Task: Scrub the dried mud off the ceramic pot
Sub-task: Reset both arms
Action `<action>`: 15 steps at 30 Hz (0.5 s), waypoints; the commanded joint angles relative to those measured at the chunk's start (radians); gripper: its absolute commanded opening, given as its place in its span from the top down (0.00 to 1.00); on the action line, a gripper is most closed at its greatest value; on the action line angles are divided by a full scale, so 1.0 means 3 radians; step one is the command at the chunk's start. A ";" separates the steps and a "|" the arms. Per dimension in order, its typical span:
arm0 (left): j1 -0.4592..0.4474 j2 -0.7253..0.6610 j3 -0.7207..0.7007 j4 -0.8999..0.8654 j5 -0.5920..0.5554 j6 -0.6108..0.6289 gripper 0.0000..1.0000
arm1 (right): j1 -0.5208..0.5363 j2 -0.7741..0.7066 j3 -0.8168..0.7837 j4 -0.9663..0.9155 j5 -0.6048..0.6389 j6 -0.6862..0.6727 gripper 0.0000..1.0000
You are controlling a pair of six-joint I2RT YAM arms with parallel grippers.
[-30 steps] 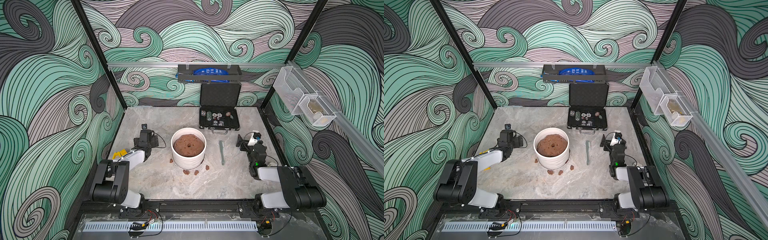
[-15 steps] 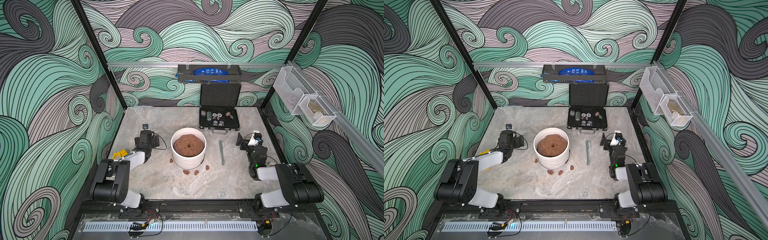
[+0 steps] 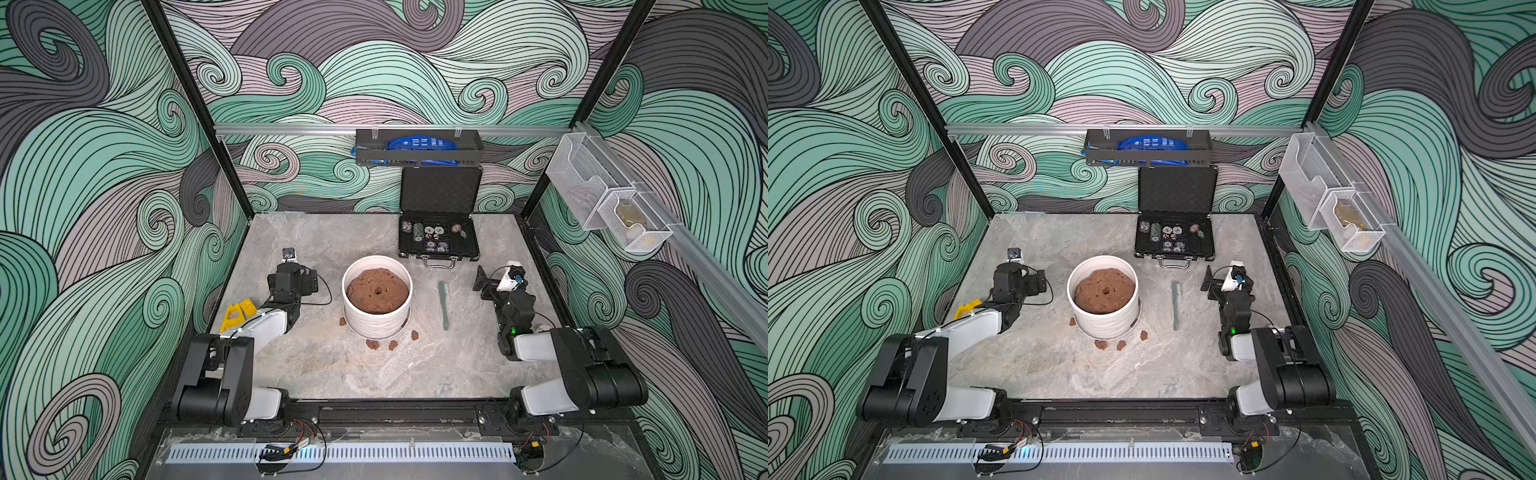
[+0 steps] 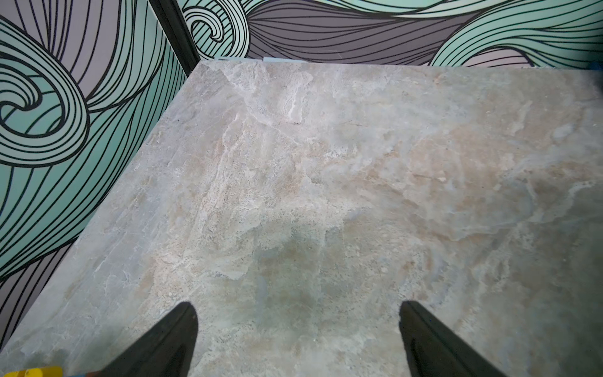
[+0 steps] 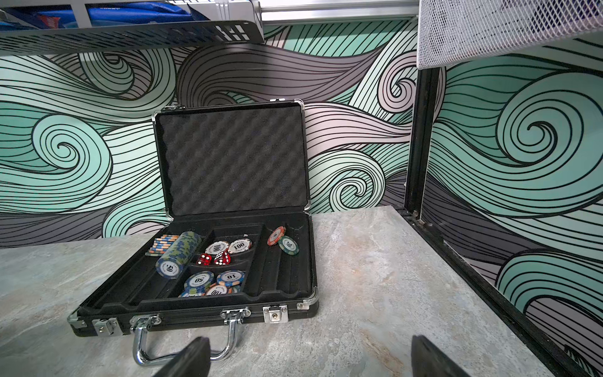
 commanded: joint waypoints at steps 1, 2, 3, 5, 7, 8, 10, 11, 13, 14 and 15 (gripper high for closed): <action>0.0016 -0.0029 0.0014 0.0050 0.0051 0.0035 0.01 | -0.0016 -0.0046 0.0011 0.0041 0.0056 0.0039 0.01; 0.0018 -0.0023 0.0019 0.0050 0.0040 0.0041 0.01 | -0.0015 -0.0046 0.0018 0.0037 0.0056 0.0039 0.01; 0.0015 -0.0009 0.0028 0.0046 0.0023 0.0031 0.01 | -0.0014 -0.0043 0.0020 0.0032 0.0060 0.0039 0.01; 0.0018 0.0050 0.0053 0.0014 -0.0074 -0.0058 0.01 | -0.0016 -0.0039 0.0026 0.0021 0.0057 0.0041 0.01; 0.0021 0.0121 0.0077 0.0003 -0.0107 -0.0104 0.01 | -0.0016 -0.0041 0.0024 0.0021 0.0056 0.0044 0.01; 0.0021 0.0125 0.0065 0.0043 -0.0096 -0.0093 0.01 | -0.0016 -0.0039 0.0026 0.0023 0.0055 0.0044 0.01; 0.0020 0.0115 0.0036 0.0072 -0.0056 -0.0077 0.01 | -0.0017 -0.0034 0.0024 0.0032 0.0049 0.0044 0.01; 0.0022 0.0111 0.0017 0.0091 -0.0021 -0.0061 0.01 | -0.0020 -0.0015 0.0019 0.0046 0.0045 0.0044 0.01; 0.0022 0.0099 0.0000 0.0128 0.0042 -0.0023 0.01 | -0.0017 0.0003 0.0020 0.0064 0.0043 0.0044 0.01; 0.0024 0.0086 -0.0008 0.0125 0.0052 -0.0014 0.01 | -0.0016 0.0005 0.0021 0.0066 0.0048 0.0042 0.01; 0.0016 0.0064 -0.0012 0.0125 0.0065 -0.0008 0.01 | -0.0017 0.0005 0.0023 0.0063 0.0050 0.0045 0.01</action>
